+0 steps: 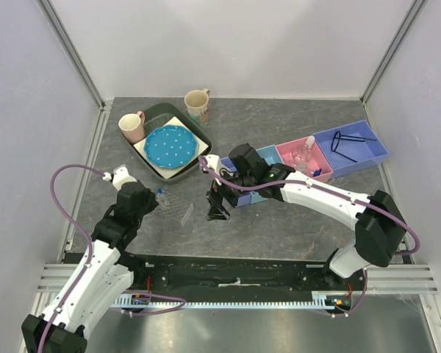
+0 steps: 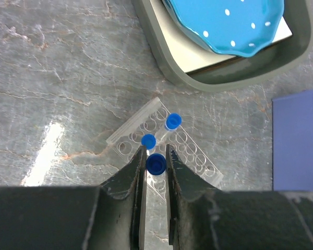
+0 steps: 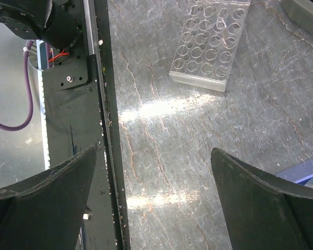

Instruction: Organize the chemistry lab equipment

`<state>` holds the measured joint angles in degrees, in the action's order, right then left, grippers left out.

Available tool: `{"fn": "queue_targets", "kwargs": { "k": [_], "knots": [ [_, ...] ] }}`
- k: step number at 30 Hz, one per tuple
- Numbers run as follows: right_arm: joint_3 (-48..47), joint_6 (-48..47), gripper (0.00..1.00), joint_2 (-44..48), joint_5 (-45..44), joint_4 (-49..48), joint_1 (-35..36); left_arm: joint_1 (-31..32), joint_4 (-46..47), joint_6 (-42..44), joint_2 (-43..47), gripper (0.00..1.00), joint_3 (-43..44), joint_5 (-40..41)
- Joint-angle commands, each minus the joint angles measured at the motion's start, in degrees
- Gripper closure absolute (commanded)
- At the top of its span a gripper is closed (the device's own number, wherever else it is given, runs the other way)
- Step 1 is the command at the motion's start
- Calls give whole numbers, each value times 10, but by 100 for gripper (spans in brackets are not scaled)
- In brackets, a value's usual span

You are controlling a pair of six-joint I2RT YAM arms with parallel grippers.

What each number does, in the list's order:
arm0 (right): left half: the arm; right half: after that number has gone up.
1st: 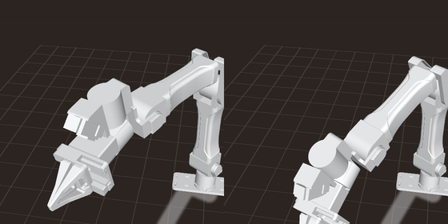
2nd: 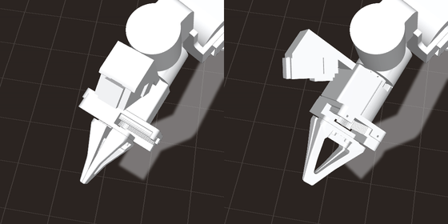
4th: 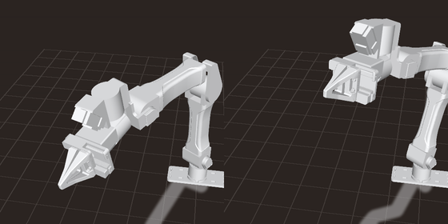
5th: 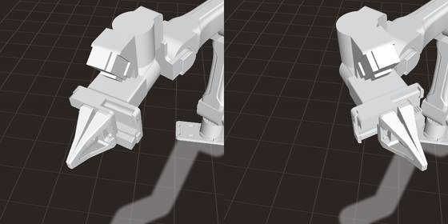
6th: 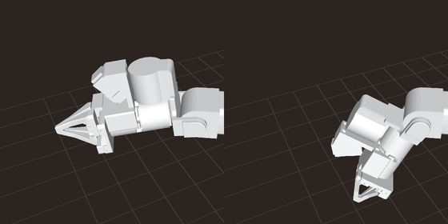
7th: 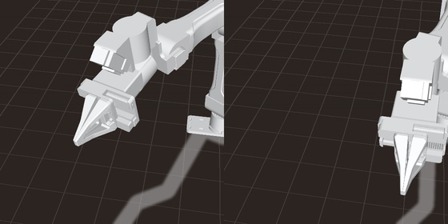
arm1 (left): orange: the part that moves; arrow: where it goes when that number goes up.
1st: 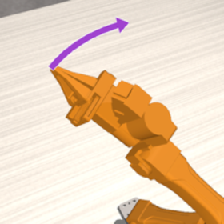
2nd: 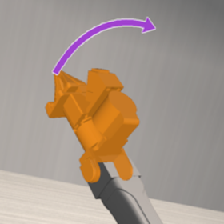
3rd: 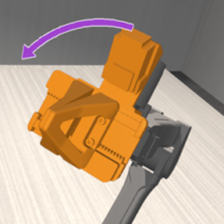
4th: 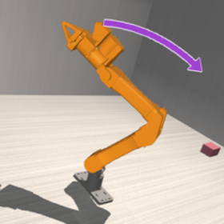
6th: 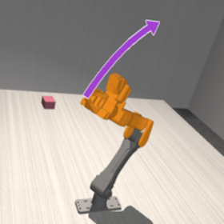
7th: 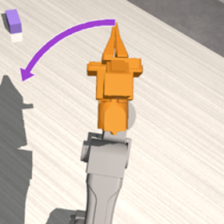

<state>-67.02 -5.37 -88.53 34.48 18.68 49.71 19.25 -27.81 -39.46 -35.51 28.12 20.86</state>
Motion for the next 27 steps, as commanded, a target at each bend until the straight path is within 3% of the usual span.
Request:
{"fn": "queue_targets", "kwargs": {
  "k": [1,15,27],
  "knots": [
    [-10,-6,2,12,18,-14,-1,0,43,25,4,98,-12,65],
    [-13,-3,2,5,23,-14,-2,1,96,29,-40,98,-26,92],
    [-14,2,2,2,26,-14,-8,2,87,6,-54,98,-26,88]
  ]
}}
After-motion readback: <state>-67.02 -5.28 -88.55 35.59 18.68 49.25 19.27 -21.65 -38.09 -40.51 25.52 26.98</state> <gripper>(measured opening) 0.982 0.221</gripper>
